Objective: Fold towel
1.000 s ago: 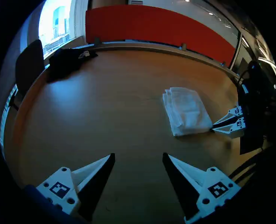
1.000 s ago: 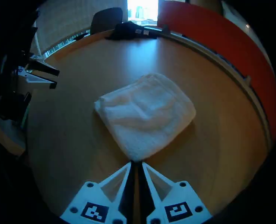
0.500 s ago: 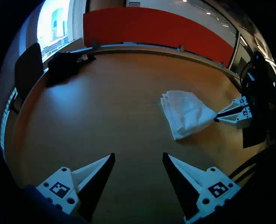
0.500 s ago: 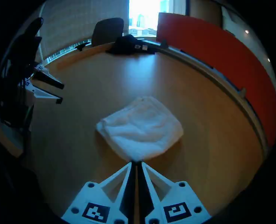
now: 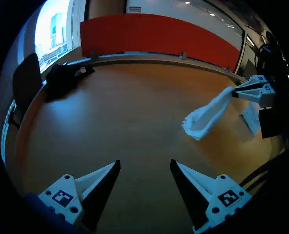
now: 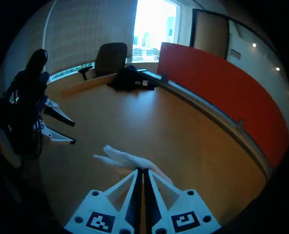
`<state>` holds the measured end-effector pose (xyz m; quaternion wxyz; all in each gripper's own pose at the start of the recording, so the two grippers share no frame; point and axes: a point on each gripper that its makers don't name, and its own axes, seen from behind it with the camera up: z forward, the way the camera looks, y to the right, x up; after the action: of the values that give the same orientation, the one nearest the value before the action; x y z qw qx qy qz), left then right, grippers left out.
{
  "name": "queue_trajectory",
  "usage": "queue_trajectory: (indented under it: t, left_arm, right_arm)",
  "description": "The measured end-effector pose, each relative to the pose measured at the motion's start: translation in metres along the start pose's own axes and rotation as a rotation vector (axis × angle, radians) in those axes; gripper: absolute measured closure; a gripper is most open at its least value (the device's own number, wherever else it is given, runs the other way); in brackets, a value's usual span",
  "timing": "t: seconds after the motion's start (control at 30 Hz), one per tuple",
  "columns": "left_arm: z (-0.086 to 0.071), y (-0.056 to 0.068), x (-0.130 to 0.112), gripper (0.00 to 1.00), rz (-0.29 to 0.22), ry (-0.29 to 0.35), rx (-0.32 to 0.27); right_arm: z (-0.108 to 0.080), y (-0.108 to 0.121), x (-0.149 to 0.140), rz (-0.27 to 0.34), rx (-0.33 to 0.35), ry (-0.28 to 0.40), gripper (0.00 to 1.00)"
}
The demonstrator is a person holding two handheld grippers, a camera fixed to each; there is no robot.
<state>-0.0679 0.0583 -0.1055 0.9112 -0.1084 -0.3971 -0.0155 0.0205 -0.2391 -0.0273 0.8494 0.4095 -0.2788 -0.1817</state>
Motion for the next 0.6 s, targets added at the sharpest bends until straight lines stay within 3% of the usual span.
queue_trajectory:
  t: [0.6]
  left_arm:
    - [0.003,0.022,0.016,0.06,0.033,0.016,-0.035]
  right_arm:
    - [-0.055,0.043,0.003,0.012,-0.056,0.010,0.94]
